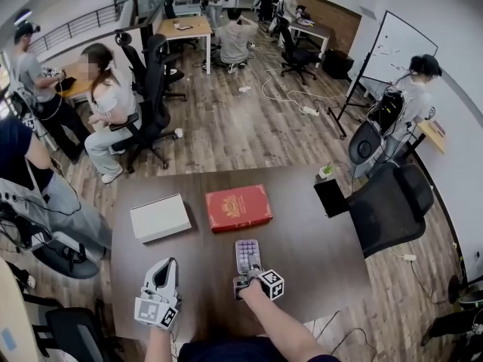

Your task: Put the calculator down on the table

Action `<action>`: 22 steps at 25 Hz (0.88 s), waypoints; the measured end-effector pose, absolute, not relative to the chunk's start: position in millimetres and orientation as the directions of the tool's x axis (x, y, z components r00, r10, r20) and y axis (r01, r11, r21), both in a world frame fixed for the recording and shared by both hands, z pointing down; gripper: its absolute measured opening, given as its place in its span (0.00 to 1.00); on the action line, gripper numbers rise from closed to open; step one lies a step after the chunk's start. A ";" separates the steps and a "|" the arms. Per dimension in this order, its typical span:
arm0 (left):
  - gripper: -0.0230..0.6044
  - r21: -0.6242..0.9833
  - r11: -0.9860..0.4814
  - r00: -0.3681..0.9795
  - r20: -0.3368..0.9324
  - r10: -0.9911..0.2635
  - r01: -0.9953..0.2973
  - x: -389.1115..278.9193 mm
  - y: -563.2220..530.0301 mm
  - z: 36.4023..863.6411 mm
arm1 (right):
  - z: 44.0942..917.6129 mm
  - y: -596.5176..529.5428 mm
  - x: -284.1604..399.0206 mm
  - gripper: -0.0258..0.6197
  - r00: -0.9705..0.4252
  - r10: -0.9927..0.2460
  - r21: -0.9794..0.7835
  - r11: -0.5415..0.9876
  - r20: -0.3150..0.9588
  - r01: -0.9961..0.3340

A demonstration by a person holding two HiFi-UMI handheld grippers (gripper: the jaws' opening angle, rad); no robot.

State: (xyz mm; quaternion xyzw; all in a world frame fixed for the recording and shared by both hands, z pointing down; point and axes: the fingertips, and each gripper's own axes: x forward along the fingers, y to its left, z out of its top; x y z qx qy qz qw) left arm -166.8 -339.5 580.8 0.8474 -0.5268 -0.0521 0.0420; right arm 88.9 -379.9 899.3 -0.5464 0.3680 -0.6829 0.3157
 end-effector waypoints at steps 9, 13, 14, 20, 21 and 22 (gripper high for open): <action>0.03 0.135 -0.439 0.439 -0.033 -0.898 -0.888 -169.1 -340.5 583.1 | 897.1 -361.1 95.1 0.73 -0.223 -0.771 -0.795 -0.607 0.596 -0.027; 0.03 0.132 -0.442 0.441 -0.037 -0.897 -0.887 -167.8 -339.4 580.6 | 891.6 -355.8 102.4 0.73 -0.212 -0.784 -0.803 -0.596 0.583 -0.008; 0.03 0.131 -0.442 0.441 -0.038 -0.896 -0.887 -167.3 -338.8 579.8 | 888.5 -354.3 104.3 0.73 -0.208 -0.787 -0.805 -0.593 0.580 -0.001; 0.03 0.126 -0.439 0.438 -0.041 -0.898 -0.890 -166.7 -335.7 578.3 | 857.5 -351.1 111.3 0.73 -0.218 -0.825 -0.843 -0.538 0.521 0.020; 0.03 0.128 -0.438 0.437 -0.040 -0.899 -0.890 -167.1 -335.2 578.8 | 848.8 -352.7 114.3 0.73 -0.215 -0.840 -0.857 -0.514 0.498 0.021; 0.03 0.130 -0.436 0.435 -0.038 -0.900 -0.891 -167.3 -334.9 579.5 | 838.2 -355.6 118.1 0.73 -0.210 -0.859 -0.876 -0.482 0.467 0.024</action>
